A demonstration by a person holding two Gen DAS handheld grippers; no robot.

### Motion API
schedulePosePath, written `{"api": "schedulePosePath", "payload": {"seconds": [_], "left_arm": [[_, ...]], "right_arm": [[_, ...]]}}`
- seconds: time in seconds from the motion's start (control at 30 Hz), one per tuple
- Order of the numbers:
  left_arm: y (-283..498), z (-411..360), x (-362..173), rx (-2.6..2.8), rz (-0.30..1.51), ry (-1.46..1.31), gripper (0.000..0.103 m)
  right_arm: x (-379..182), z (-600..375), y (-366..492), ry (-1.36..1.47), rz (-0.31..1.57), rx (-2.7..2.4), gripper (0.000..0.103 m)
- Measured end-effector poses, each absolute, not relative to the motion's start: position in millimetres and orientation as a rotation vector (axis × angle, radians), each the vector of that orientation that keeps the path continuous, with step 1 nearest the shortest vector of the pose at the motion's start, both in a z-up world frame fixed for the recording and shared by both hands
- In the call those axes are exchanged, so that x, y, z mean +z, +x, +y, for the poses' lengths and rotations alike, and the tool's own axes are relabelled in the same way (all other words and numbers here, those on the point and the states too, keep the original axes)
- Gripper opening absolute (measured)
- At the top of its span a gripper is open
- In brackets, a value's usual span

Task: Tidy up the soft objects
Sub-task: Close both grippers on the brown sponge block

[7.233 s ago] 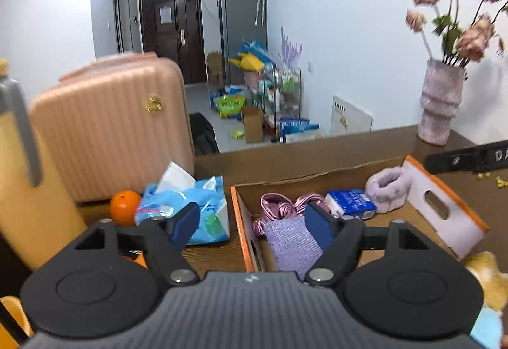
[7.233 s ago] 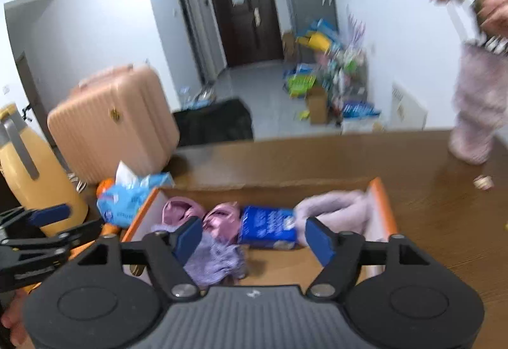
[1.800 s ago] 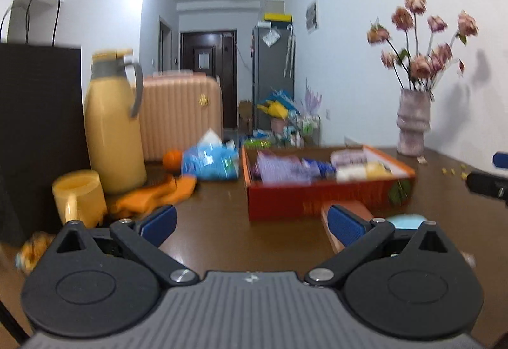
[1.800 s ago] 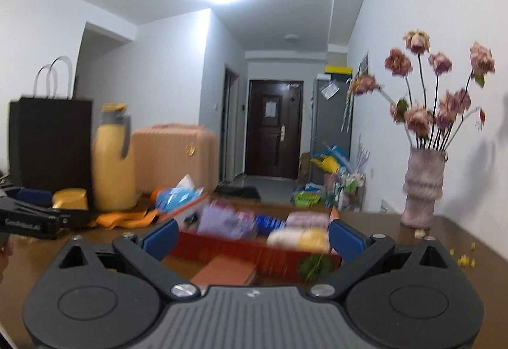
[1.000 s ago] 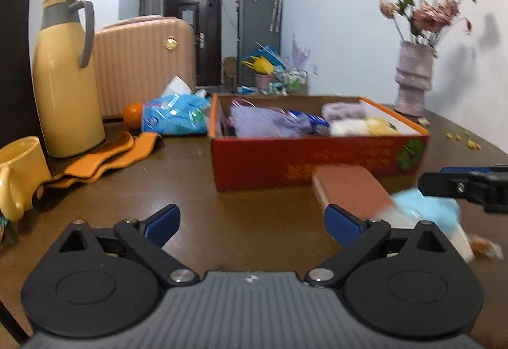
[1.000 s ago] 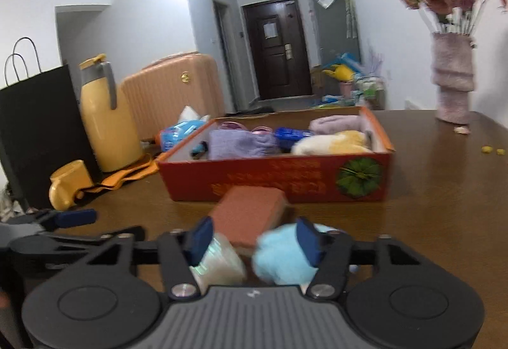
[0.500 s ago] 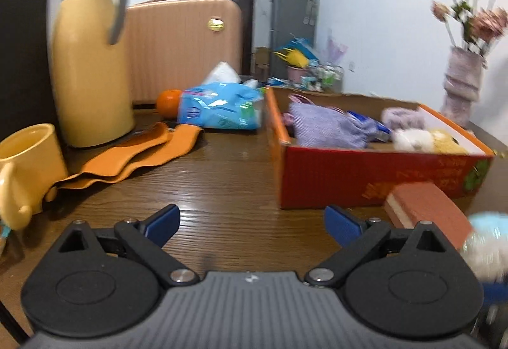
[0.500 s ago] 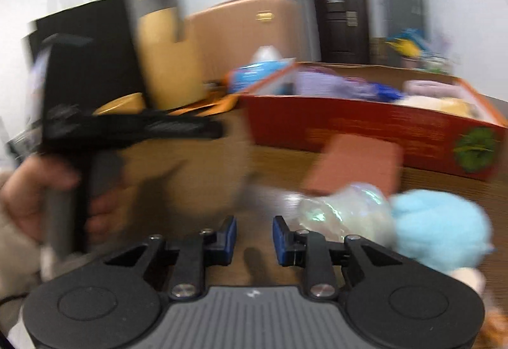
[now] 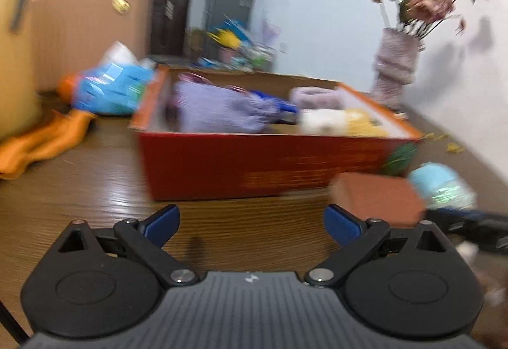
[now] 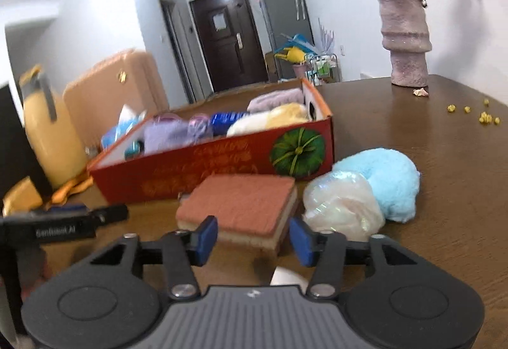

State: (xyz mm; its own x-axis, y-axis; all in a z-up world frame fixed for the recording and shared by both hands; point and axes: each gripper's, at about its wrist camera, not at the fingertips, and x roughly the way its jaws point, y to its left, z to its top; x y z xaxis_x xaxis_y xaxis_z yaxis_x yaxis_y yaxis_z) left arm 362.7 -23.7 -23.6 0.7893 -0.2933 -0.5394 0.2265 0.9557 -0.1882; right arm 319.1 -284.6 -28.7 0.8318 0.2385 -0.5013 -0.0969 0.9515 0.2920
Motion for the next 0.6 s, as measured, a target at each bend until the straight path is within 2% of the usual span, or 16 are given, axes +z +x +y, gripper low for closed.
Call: {"api": "schedulePosePath", "payload": {"seconds": [0.1, 0.13, 0.17, 0.2, 0.27, 0.3, 0.43, 0.6], "left_arm": [[376.5, -44.1, -22.9, -0.354, 0.610, -0.177, 0.081], [380.7, -53.0, -23.6, -0.371, 0.618, -0.172, 0.067], [385.1, -61.5, -25.3, -0.387, 0.637, -0.168, 0.053], [388.2, -67.6, -27.5, -0.406, 0.660, -0.176, 0.047], [389.0, -72.2, -30.7, -0.445, 0.674, -0.230, 0.037], [386.7, -73.6, -30.7, -0.469, 0.679, -0.235, 0.037], [361.9, -70.2, -24.8, -0.449, 0.659, -0.181, 0.038], [313.5, -27.0, -20.5, -0.391, 0.704, -0.236, 0.038]], "right_arm": [[-31.1, -292.5, 333.6, 0.302, 0.567, 0.183, 0.049], [-32.2, -295.0, 339.0, 0.319, 0.579, 0.190, 0.047], [-35.4, -293.5, 345.8, 0.340, 0.586, 0.202, 0.037], [-37.3, -296.3, 347.7, 0.365, 0.595, 0.212, 0.033], [-41.3, -298.6, 352.7, 0.405, 0.600, 0.227, 0.032], [-40.3, -298.8, 352.0, 0.411, 0.602, 0.234, 0.028], [-31.3, -287.0, 340.1, 0.368, 0.608, 0.273, 0.027], [-22.8, -254.6, 310.1, 0.296, 0.618, 0.393, 0.027]]}}
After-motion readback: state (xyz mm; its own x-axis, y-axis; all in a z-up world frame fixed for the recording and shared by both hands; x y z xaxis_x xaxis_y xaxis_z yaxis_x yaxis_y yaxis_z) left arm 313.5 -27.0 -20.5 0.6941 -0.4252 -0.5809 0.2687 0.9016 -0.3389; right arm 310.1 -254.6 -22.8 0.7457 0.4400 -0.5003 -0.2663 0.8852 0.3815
